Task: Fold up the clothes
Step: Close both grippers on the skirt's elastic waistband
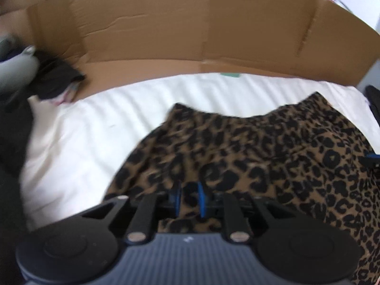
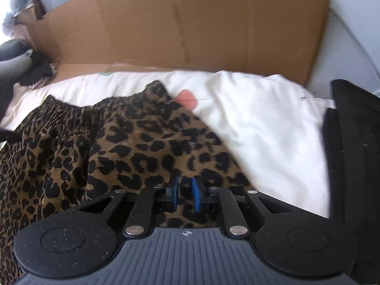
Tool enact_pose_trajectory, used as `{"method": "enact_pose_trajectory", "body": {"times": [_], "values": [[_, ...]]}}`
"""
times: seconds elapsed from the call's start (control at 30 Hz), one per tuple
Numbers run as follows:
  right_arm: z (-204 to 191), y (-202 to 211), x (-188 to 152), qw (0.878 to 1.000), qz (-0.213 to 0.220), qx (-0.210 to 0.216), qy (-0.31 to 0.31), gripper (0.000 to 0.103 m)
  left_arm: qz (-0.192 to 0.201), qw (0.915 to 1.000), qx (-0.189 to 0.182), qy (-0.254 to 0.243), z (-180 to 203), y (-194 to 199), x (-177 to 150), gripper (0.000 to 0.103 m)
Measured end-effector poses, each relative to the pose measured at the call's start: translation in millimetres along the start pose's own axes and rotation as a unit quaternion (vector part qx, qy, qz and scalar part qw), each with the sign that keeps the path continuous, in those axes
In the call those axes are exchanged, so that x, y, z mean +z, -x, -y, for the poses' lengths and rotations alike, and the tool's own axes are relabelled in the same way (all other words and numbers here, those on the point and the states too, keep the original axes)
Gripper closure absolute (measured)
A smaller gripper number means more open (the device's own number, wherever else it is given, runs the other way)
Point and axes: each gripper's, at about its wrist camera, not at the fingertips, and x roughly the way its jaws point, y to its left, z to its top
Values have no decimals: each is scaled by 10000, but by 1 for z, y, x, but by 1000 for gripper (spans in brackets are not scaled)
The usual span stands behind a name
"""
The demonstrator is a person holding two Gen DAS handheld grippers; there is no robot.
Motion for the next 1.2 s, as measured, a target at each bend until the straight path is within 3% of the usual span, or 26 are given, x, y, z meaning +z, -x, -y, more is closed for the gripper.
{"method": "enact_pose_trajectory", "body": {"times": [0.1,0.27,0.43,0.8,1.0,1.2], "values": [[-3,-13,-5,9998,-109,8,144,83,-117,9998,-107,-140,10,-17,2,82],[6,-16,-9,9999,-18,-59,113,84,-138,9998,63,-153,3,-32,0,85],[18,-17,-7,9998,25,-211,25,87,-88,9998,203,-15,-8,-32,1,85],[24,-15,-4,9989,145,-436,66,86,154,9982,-13,574,-25,-22,6,86],[8,-8,13,9977,513,-174,402,84,364,9961,-116,797,-25,-19,14,85],[-16,-20,27,9964,549,130,628,84,352,9972,-196,624,-18,-29,22,85]]}}
